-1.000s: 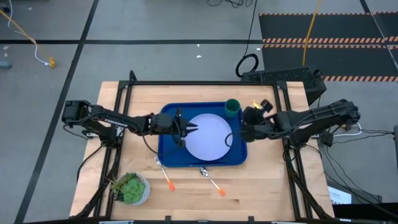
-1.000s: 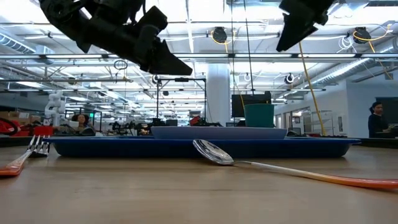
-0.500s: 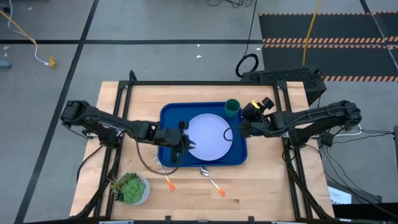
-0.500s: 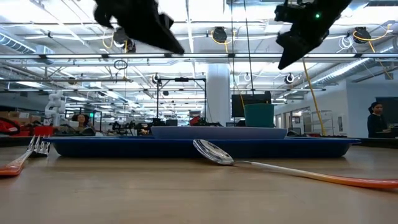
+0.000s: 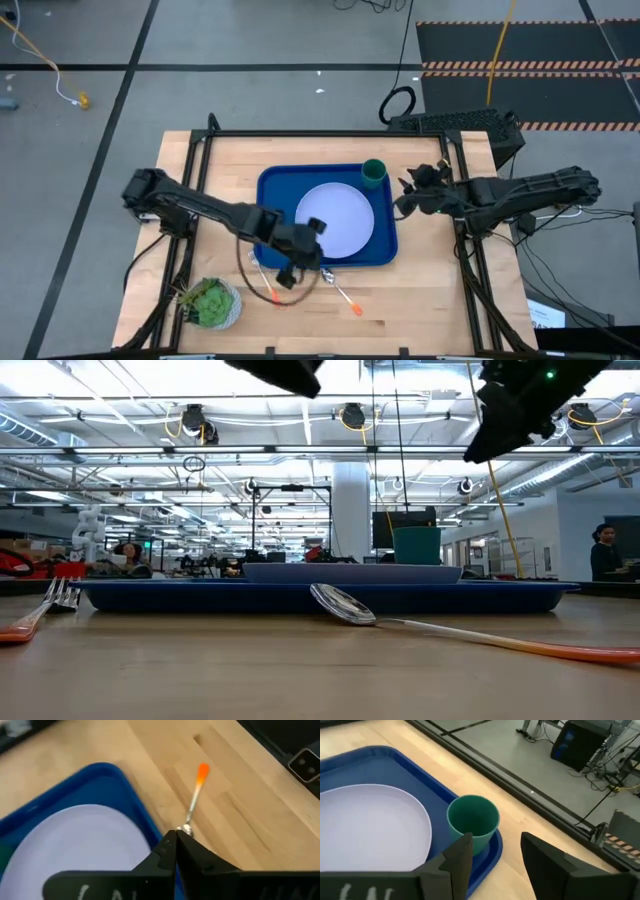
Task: Pick and place plate/cup/fork/spoon on tray
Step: Put the orange spoon to the left of the blue plate on the blue serving tray
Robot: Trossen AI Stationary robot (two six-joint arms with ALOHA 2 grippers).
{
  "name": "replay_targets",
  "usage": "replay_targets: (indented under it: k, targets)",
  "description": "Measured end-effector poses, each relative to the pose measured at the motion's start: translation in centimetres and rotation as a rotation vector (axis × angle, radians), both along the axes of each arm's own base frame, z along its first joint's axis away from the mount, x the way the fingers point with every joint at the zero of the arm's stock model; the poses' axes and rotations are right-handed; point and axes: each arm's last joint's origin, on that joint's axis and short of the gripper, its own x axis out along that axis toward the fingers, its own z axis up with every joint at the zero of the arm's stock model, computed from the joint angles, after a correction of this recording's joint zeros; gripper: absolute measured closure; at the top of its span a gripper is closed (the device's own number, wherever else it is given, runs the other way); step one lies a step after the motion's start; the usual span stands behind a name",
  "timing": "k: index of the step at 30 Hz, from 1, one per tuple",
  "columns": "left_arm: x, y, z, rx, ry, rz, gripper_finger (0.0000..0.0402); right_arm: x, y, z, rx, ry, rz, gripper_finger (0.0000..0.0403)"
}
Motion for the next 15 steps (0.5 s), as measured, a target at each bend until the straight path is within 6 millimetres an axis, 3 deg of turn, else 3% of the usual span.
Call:
replay_targets:
  k: [8,15]
  targets:
    - [4.4,-1.6,-1.9,0.059,0.101,-0.018,0.0313,-1.7,-0.1,-0.8,0.061,-0.060,0.023,0.0243]
    - [6.6,-3.3,-4.3,0.059,0.173,-0.077,0.0254,-2.1,0.1,-1.0,0.121,-0.057,0.078,0.0243]
